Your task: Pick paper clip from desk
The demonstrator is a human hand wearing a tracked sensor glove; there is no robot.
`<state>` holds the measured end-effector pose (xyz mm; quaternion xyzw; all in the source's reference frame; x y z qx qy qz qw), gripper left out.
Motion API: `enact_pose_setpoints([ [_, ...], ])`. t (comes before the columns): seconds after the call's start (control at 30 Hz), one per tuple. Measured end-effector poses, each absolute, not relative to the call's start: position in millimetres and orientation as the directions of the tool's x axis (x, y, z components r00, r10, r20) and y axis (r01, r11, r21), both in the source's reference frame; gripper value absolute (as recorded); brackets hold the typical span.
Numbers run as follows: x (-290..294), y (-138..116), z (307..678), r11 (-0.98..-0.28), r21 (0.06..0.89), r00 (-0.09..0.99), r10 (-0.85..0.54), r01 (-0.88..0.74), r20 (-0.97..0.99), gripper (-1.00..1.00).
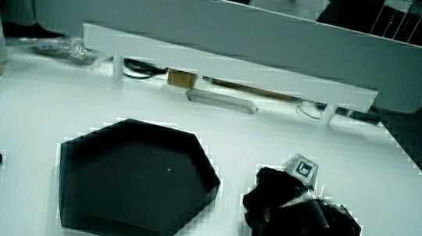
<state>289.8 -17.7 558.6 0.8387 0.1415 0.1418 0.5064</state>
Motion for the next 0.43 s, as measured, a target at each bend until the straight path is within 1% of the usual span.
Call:
enact_pose_setpoints([
  [0.07,284,-24,552,-0.464,0.883,0.921,0.371,0.075,0.117,1.00],
  [0.1,279,-27,545,-0.493,0.868,0.926,0.354,0.064,0.133,1.00],
  [0.17,269,-33,534,-0.506,0.861,0.933,0.328,0.040,0.150,1.00],
  [0.2,265,-35,530,-0.528,0.848,0.936,0.318,0.042,0.152,1.00],
  [0.23,260,-37,526,-0.526,0.851,0.935,0.303,0.005,0.182,1.00],
  [0.27,255,-40,521,-0.543,0.840,0.940,0.293,0.015,0.173,1.00],
  [0.33,250,-45,520,-0.543,0.840,0.943,0.288,0.020,0.164,1.00],
  [0.43,230,-51,502,-0.582,0.811,0.941,0.234,-0.066,0.244,1.00],
])
